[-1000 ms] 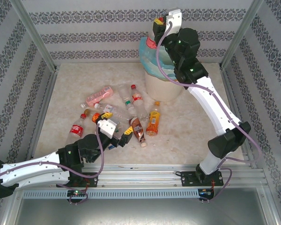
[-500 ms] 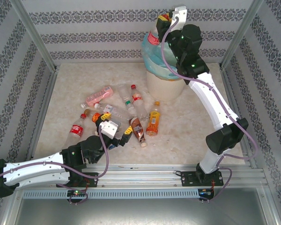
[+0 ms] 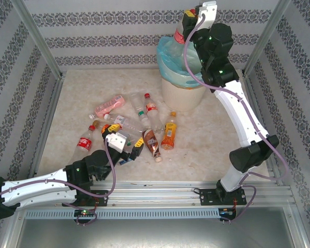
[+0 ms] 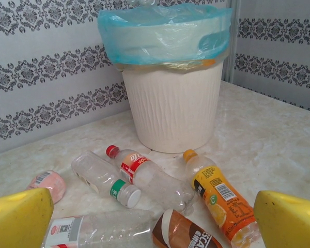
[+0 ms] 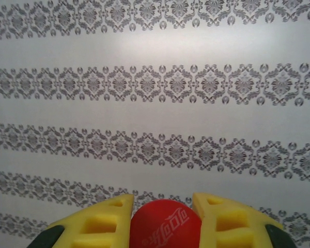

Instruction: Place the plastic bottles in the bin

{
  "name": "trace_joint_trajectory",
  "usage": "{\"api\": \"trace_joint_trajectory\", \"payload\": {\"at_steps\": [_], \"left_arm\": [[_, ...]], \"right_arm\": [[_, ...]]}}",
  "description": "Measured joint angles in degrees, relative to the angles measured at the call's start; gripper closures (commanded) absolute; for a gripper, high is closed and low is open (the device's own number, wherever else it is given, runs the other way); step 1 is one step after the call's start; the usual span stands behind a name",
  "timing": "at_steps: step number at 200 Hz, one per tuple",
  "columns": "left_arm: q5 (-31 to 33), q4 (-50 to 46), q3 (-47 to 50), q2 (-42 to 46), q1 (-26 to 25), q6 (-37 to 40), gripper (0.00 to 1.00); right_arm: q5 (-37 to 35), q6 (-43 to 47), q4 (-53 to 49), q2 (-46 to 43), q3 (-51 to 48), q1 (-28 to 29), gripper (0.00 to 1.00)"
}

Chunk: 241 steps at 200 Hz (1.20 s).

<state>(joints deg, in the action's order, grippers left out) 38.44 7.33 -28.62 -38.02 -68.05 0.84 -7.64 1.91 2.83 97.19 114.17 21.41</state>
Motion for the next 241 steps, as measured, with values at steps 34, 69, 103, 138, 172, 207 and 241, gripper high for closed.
{"api": "trace_joint_trajectory", "payload": {"at_steps": [34, 69, 103, 138, 172, 207, 241], "left_arm": [[0.9, -1.0, 0.1, 1.6, 0.0, -2.1, 0.0], [1.3, -0.9, 2.2, 2.4, 0.0, -4.0, 0.0], [1.2, -0.7, 2.4, -1.5, 0.0, -3.8, 0.0], [0.7, -0.5, 2.4, -4.8, 0.0, -3.8, 0.0], [0.6, 0.1, 2.4, -5.9, 0.0, -3.8, 0.0], [0.6, 1.1, 2.4, -6.1, 0.0, -3.5, 0.0], [0.6, 1.8, 2.4, -6.1, 0.0, -3.4, 0.0]], "right_arm": [[-1.2, 2.0, 0.1, 0.5, -0.7, -2.0, 1.0], [-1.4, 3.3, 1.2, 4.4, -0.7, -4.5, 1.0], [-0.4, 3.8, 3.0, 10.9, -0.7, -6.3, 1.0], [2.0, 4.1, 3.4, 16.8, -1.1, -7.1, 1.0], [4.7, 4.1, 3.9, 20.0, -2.2, -7.6, 1.0], [6.6, 4.1, 4.4, 22.1, -2.3, -8.2, 1.0], [7.1, 3.8, 4.7, 23.5, -2.3, -8.6, 0.69]]}}
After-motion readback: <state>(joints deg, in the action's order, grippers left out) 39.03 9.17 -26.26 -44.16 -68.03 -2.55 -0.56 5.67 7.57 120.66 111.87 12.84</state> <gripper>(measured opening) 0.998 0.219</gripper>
